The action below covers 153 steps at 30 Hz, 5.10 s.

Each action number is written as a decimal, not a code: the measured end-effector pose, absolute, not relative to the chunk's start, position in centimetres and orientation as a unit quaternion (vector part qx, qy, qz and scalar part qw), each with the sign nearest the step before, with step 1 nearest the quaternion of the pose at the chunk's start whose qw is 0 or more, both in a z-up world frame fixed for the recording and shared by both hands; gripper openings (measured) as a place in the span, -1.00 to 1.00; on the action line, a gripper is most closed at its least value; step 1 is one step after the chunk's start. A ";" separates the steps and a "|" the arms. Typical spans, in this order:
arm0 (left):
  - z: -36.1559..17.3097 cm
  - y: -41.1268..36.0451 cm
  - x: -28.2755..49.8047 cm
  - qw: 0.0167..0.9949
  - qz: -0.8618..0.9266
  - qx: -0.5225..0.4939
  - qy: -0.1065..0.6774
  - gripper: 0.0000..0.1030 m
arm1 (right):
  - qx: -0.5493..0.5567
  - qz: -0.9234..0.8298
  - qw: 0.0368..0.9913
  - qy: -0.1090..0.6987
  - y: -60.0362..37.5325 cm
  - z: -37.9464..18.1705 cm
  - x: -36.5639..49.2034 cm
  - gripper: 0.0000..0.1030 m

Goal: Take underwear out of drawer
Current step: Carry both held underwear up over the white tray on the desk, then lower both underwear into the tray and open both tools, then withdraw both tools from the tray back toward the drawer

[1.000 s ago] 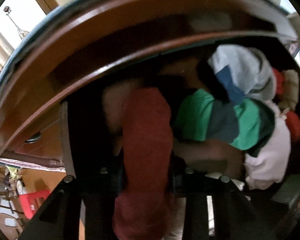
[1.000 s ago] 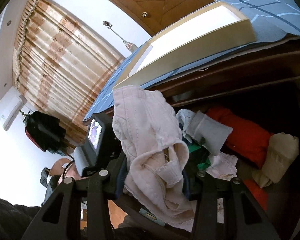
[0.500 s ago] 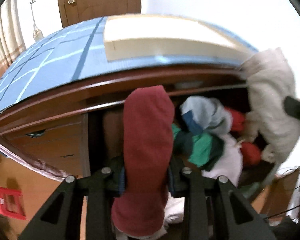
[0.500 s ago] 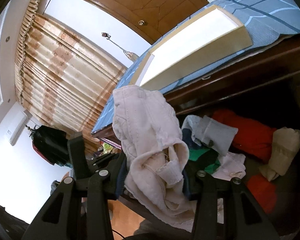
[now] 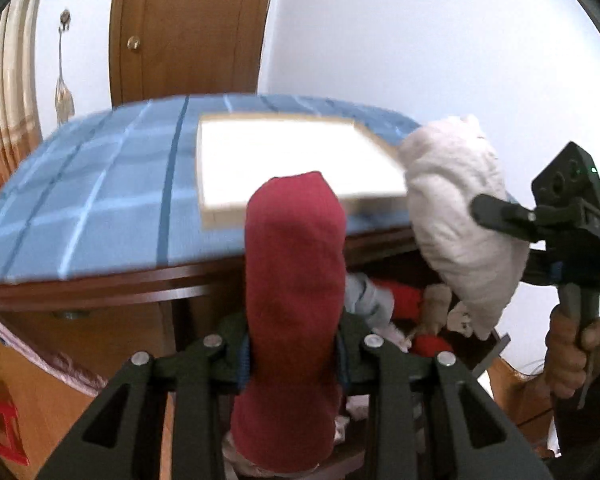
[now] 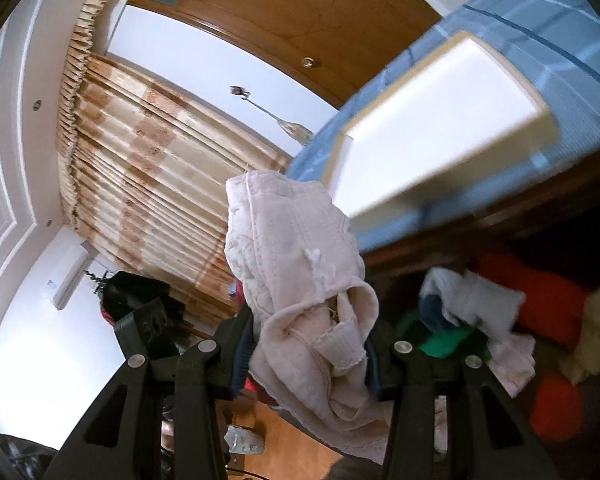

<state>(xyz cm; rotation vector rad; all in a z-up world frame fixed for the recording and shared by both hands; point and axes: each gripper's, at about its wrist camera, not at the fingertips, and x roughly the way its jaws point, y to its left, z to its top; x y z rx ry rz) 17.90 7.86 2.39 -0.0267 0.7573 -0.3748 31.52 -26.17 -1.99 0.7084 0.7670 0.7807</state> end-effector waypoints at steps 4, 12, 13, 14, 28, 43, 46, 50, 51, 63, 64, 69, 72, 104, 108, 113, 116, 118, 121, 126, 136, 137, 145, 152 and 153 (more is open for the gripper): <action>4.7 7.8 19.3 0.923 -0.173 -0.003 0.344 -0.41 | 0.322 0.365 0.804 0.341 -25.1 0.3 33.1 -0.08; 7.4 7.7 24.3 0.938 -0.143 -0.005 0.316 -0.41 | 0.346 0.346 0.811 0.321 -23.4 3.4 37.8 -0.08; 7.6 7.7 24.9 0.938 -0.141 -0.004 0.316 -0.41 | 0.351 0.344 0.810 0.321 -23.4 3.5 38.5 -0.08; 7.8 7.5 25.6 0.939 -0.137 -0.003 0.315 -0.41 | 0.353 0.340 0.811 0.320 -23.2 3.7 39.2 -0.08; 7.0 5.7 37.2 0.937 -0.097 -0.007 0.335 -0.41 | 0.384 0.260 0.822 0.332 -20.8 3.4 50.8 -0.08; 2.0 4.9 45.4 0.906 -0.059 0.017 0.418 -0.41 | 0.400 0.172 0.800 0.412 -18.3 -2.7 59.9 -0.07; 1.1 5.1 46.0 0.900 -0.052 0.010 0.432 -0.41 | 0.408 0.177 0.791 0.420 -17.6 -3.5 60.8 -0.07; 0.4 5.5 46.5 0.900 -0.047 0.012 0.434 -0.41 | 0.420 0.174 0.782 0.426 -17.0 -4.6 61.2 -0.07; 0.3 5.5 46.4 0.899 -0.046 0.011 0.435 -0.41 | 0.413 0.174 0.786 0.425 -16.7 -4.4 61.3 -0.07; -0.1 4.8 46.4 0.893 -0.033 0.034 0.447 -0.13 | 0.353 0.177 0.815 0.424 -14.9 -4.0 61.6 0.01; -0.1 4.8 46.4 0.893 -0.033 0.035 0.447 -0.11 | 0.350 0.180 0.816 0.423 -14.8 -3.9 61.6 0.06; 0.1 5.1 46.3 0.895 -0.038 0.016 0.445 -0.02 | 0.368 0.192 0.811 0.413 -15.1 -3.8 61.5 0.29; 0.2 5.4 46.0 0.893 -0.047 -0.008 0.447 0.17 | 0.387 0.196 0.809 0.398 -15.7 -3.6 61.0 0.55; 5.5 3.4 34.0 0.937 -0.022 0.035 0.348 0.99 | 0.342 0.201 0.878 0.267 -19.5 2.6 48.8 0.66; 5.5 2.6 32.3 0.939 -0.025 0.046 0.339 0.99 | 0.324 0.201 0.888 0.257 -19.9 2.8 46.8 0.66; 5.0 1.8 30.7 0.938 -0.034 0.051 0.342 0.99 | 0.302 0.202 0.898 0.248 -20.4 3.1 44.4 0.66; 4.5 1.5 30.1 0.936 -0.035 0.054 0.347 0.99 | 0.289 0.203 0.902 0.250 -20.5 2.9 43.3 0.66; 4.2 1.4 29.6 0.935 -0.036 0.054 0.348 0.99 | 0.287 0.204 0.902 0.251 -20.6 2.7 42.7 0.66; 3.8 1.3 28.9 0.934 -0.037 0.052 0.351 0.99 | 0.279 0.205 0.904 0.251 -20.5 2.3 42.0 0.66; 3.1 1.3 27.7 0.932 -0.041 0.060 0.354 0.99 | 0.261 0.202 0.908 0.258 -20.4 1.8 40.8 0.66; 1.4 2.7 24.9 0.923 -0.048 0.051 0.379 0.99 | 0.230 0.209 0.907 0.284 -21.3 0.7 38.0 0.66; 1.1 3.0 24.5 0.921 -0.050 0.047 0.383 0.99 | 0.230 0.209 0.906 0.287 -21.4 0.4 37.7 0.66; -2.1 3.9 22.6 0.906 -0.052 0.053 0.417 0.99 | 0.214 0.203 0.901 0.319 -23.0 -2.3 34.9 0.66; -4.5 5.0 20.7 0.891 -0.059 0.066 0.445 0.99 | 0.169 0.218 0.889 0.367 -22.2 -5.4 33.0 0.66; -4.8 5.2 20.4 0.888 -0.060 0.069 0.451 0.99 | 0.162 0.224 0.883 0.378 -22.0 -6.0 32.8 0.66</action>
